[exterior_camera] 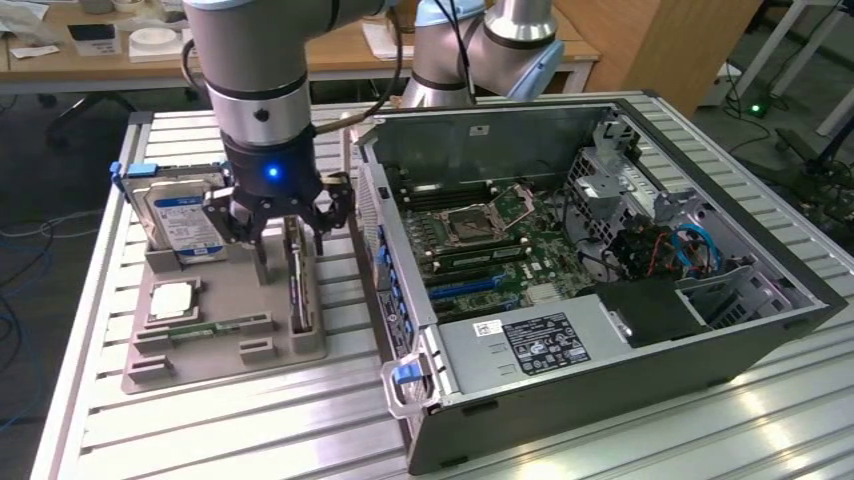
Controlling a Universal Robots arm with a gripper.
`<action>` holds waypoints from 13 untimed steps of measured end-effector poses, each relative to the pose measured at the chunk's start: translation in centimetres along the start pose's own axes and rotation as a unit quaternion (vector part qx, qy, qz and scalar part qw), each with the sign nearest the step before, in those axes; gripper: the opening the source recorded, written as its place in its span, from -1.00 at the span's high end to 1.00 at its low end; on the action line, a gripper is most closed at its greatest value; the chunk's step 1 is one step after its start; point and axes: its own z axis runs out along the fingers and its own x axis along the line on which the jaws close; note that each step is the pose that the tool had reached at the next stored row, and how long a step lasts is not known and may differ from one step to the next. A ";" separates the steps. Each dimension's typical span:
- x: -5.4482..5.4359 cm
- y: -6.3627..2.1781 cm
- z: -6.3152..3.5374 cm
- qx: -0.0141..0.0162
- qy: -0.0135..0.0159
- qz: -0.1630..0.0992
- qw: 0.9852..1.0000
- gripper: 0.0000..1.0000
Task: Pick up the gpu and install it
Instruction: 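Pick up the gpu and move the gpu toward the slot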
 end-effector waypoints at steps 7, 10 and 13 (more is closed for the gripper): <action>0.0 0.25 0.86 0.000 0.000 0.000 1.000 -0.33; 0.0 0.23 1.41 0.000 0.000 0.000 1.000 -0.33; 0.0 0.21 1.95 0.000 0.000 0.005 1.000 -0.33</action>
